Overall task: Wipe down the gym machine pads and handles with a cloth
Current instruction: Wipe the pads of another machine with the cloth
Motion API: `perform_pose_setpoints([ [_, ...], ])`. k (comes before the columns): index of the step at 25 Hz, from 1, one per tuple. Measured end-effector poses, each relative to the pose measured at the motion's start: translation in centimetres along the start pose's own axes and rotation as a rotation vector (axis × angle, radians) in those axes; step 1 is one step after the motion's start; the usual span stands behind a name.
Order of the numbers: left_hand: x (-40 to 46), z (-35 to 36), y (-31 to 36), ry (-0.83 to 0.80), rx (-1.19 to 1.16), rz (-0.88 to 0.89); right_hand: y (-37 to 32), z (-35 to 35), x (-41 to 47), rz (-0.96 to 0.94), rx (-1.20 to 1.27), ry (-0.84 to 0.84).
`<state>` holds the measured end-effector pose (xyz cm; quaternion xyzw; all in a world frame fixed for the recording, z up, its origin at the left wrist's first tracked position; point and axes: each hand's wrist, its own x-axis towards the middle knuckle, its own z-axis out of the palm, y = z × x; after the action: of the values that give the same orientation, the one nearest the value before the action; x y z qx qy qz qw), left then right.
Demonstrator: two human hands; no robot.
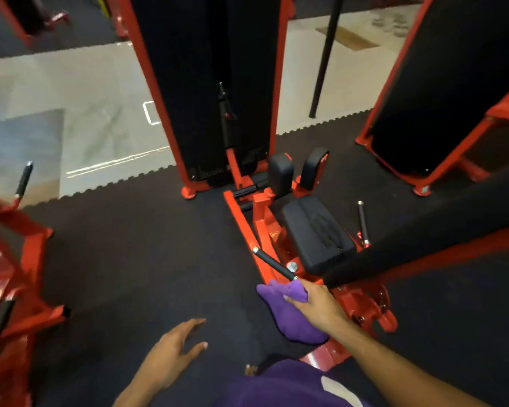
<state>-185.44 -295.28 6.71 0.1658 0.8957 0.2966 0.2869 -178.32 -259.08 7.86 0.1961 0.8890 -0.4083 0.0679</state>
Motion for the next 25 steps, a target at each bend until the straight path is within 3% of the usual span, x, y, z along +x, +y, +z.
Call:
perform_pose_setpoints([
  [3, 6.1, -5.1, -1.1, 0.011, -0.035, 0.039, -3.1, -0.5, 2.8, 0.083, 0.004, 0.065],
  [7, 14.3, -8.2, 0.0, -0.126, 0.002, 0.238, -6.1, -1.0, 5.1, 0.167, 0.08, 0.24],
  [12, 25.2, -13.1, 4.0, -0.371, 0.201, 0.548, -10.5, -1.2, 4.5, 0.344, 0.212, 0.626],
  [18, 34.3, -13.0, 19.0, -0.616, 0.334, 1.015, -14.5, -1.8, 2.2, 0.544, 0.507, 1.153],
  [25, 34.3, -6.9, 39.6, -0.685, 0.23, 1.521, -17.8, -5.7, 2.9, 0.531, 0.746, 1.743],
])
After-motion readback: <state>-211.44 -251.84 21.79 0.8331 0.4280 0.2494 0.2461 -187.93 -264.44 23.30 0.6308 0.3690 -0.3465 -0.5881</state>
